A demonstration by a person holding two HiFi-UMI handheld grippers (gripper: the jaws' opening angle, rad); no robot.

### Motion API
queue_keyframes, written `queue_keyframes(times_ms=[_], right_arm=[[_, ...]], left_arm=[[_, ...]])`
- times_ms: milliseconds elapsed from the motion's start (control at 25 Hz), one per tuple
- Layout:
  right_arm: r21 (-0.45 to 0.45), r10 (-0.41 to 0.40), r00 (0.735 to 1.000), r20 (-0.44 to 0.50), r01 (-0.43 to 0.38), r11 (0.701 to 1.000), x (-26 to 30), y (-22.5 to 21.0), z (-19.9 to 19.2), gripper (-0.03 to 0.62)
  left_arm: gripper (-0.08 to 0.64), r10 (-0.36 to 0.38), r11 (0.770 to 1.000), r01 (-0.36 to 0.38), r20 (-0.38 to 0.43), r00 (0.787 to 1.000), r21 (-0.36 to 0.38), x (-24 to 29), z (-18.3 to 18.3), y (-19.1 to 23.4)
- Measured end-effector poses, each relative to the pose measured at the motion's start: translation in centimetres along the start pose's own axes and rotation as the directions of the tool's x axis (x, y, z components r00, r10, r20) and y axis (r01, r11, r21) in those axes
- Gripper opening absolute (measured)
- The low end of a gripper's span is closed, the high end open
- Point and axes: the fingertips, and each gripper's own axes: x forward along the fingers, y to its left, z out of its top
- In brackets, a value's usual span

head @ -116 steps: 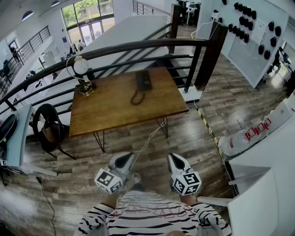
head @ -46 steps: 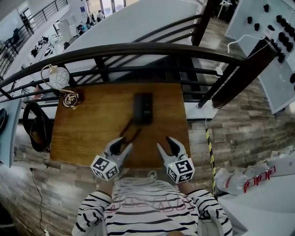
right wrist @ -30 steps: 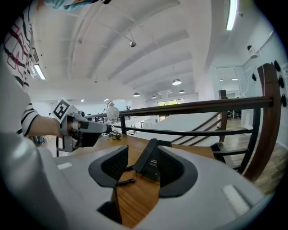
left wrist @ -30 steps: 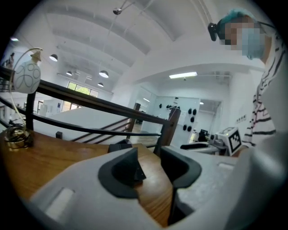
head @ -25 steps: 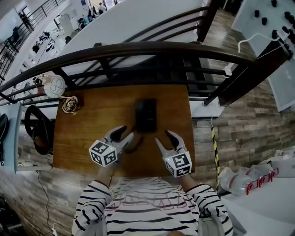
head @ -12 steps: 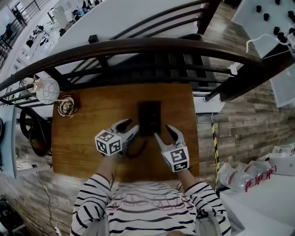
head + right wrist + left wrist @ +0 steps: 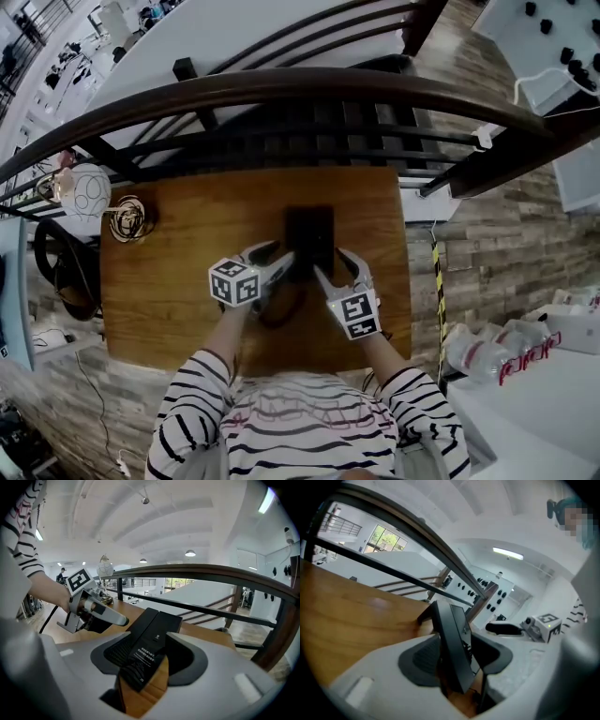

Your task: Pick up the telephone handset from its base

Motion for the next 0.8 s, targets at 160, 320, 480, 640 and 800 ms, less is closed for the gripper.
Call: queue_keyframes(times_ms=[160, 320, 480, 640, 800], right_arm=[[-0.035, 0.002, 1.000, -0.026, -0.002, 0.999, 1.3, -0.7, -1.0, 0.225], [-0.064, 0.005, 0.999, -0.048, -0.008, 0.998, 2.2, -1.0, -2.1, 0.224], [-0.073, 0.005, 0.998, -0.065, -0.010, 0.997, 3.1, -1.1, -2.8, 0.221], [-0.073, 0.011, 0.997, -0.082, -0.017, 0.997, 3.9, -1.1, -3.6, 0.219], [-0.102, 0.004, 0.997, -0.079, -0.012, 0.995, 4.0, -1.4, -3.7, 0.213]], left_arm=[[0.212, -0.002, 1.000, 0.002, 0.003, 1.000, -0.026, 1.4, 0.0, 1.1], [0.212, -0.036, 0.997, 0.036, -0.001, 0.999, -0.071, 2.4, -0.1, 1.6], [0.206, -0.068, 0.992, 0.066, -0.017, 0.998, -0.105, 3.1, -0.4, 2.0], [0.162, -0.091, 0.986, 0.088, -0.014, 0.996, -0.138, 3.8, -0.7, 2.2], [0.133, -0.104, 0.981, 0.102, -0.006, 0.995, -0.166, 4.4, -0.7, 2.2]])
